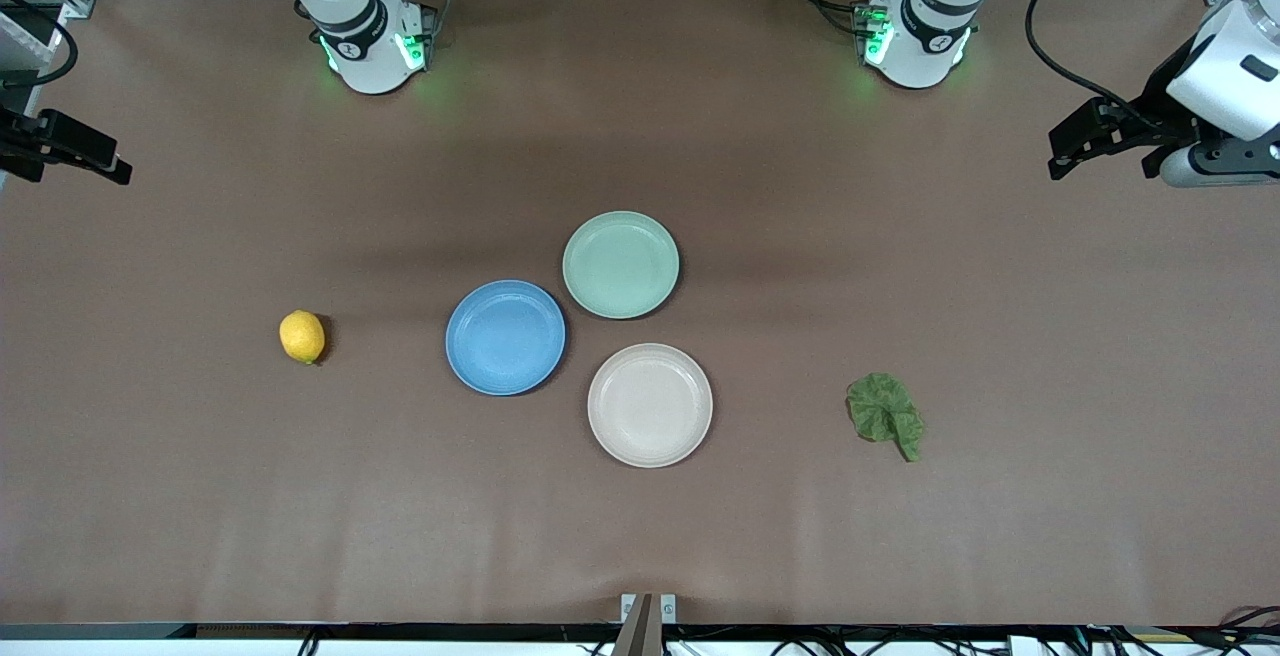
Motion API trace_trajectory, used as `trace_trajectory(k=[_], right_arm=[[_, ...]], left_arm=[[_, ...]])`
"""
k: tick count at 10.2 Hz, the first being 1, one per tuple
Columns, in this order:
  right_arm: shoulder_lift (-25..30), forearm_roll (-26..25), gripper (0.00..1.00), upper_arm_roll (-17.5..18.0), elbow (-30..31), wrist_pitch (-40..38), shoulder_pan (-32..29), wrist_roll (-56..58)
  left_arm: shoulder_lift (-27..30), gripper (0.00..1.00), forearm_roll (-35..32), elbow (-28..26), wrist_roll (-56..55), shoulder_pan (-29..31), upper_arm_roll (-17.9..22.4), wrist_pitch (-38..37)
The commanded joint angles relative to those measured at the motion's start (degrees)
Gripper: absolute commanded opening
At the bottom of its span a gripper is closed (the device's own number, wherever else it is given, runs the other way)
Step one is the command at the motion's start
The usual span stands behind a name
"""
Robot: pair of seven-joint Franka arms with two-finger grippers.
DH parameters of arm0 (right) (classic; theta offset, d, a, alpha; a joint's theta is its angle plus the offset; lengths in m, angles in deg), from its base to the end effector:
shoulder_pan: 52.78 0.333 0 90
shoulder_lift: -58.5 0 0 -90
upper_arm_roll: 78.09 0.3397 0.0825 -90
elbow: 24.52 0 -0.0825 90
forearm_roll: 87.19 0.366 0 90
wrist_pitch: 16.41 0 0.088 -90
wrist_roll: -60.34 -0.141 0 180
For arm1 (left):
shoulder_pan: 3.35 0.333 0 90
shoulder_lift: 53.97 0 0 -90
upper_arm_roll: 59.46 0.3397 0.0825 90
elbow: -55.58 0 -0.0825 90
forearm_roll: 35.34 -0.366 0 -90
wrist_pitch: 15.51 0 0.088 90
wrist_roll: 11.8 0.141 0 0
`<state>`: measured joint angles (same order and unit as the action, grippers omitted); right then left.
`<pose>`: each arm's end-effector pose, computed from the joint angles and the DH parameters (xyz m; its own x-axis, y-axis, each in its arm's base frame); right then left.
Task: Pick lemon and lettuce from blue and beige plates
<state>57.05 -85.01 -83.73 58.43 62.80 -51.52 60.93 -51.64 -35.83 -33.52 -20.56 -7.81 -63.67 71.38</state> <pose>0.5211 -0.0332 0.6401 0.9942 -0.0589 -0.0899 -0.0624 -0.9974 -0.0363 0.5119 -0.0777 0.6379 1.0000 0.0021 0.0037 0.0021 -0.9999 -0.0111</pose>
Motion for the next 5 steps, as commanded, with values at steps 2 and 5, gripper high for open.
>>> trace_trajectory(k=[2,5], right_arm=[[-0.4,-0.6,1.0,1.2,-3.7,-2.7,-1.4,-0.7],[-0.4,-0.8,1.0,1.2,-3.7,-2.4,-1.3,-0.7]], left_arm=[[0.0,1.0,-2.7,1.5,3.7,0.6,-1.1,-0.8],[0.0,1.0,-2.6,2.0,3.8,0.6,-1.5,-0.8]])
